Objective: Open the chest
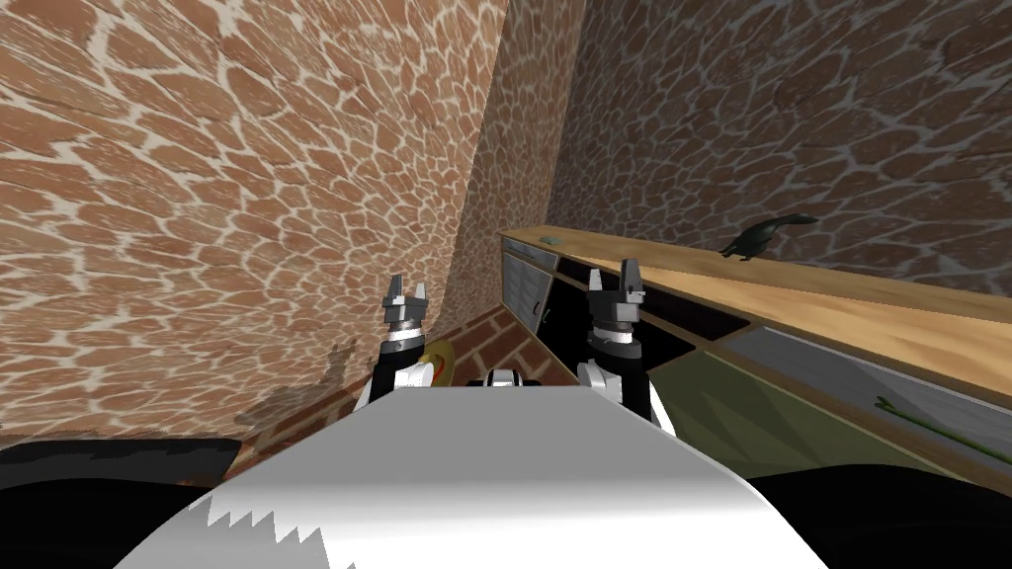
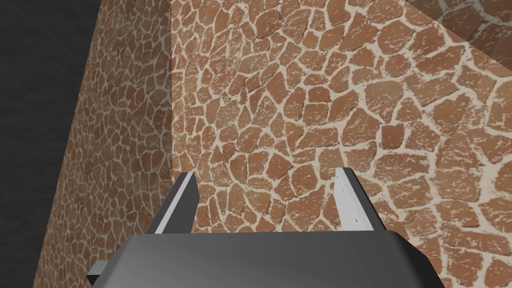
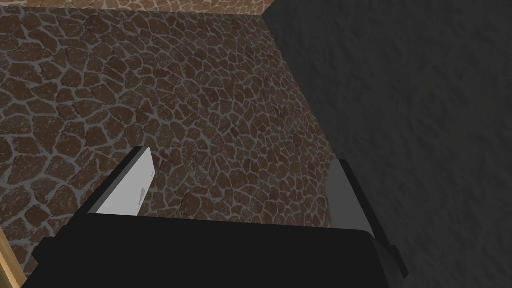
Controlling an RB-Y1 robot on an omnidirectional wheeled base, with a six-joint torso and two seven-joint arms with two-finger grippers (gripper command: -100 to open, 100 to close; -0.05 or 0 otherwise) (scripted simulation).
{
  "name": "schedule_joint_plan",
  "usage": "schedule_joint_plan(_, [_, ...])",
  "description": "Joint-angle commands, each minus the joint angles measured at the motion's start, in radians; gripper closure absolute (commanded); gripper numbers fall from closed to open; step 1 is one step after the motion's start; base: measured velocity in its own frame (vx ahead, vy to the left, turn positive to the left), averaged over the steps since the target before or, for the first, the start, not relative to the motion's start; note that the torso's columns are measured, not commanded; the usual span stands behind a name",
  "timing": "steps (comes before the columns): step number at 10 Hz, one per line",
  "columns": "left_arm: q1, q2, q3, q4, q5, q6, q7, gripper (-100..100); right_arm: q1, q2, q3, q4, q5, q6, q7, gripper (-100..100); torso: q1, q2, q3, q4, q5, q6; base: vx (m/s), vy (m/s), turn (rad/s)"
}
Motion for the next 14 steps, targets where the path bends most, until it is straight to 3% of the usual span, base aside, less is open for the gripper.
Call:
schedule_joint_plan(1, [0.0, 0.0, 0.0, 0.0, 0.0, 0.0, 0.0, 0, 0.013, -0.065, -0.018, 0.015, 0.013, 0.011, 0.024, -100, 0.0, 0.001, -0.001, 0.001, 0.0, 0.0, 0.008, 0.013, 0.067])
schedule_joint_plan(8, [0.0, 0.0, 0.0, 0.0, 0.0, 0.0, 0.0, 0, 0.11, -0.278, -0.119, 0.125, 0.121, 0.065, 0.193, -100, 0.0, 0.001, -0.001, 0.001, 0.0, 0.0, 0.027, 0.032, 0.155])
schedule_joint_plan(9, [0.0, 0.0, 0.0, 0.0, 0.0, 0.0, 0.0, 0, 0.11, -0.278, -0.119, 0.125, 0.121, 0.065, 0.201, -100, 0.0, 0.001, -0.001, 0.001, 0.0, 0.0, 0.023, 0.025, 0.058])
schedule_joint_plan(14, [0.0, 0.0, 0.0, 0.0, 0.0, 0.0, 0.0, 0, 0.205, -0.414, -0.217, 0.223, 0.226, 0.116, 0.359, -100, 0.0, 0.001, -0.001, 0.001, 0.0, 0.0, 0.036, 0.037, 0.198])
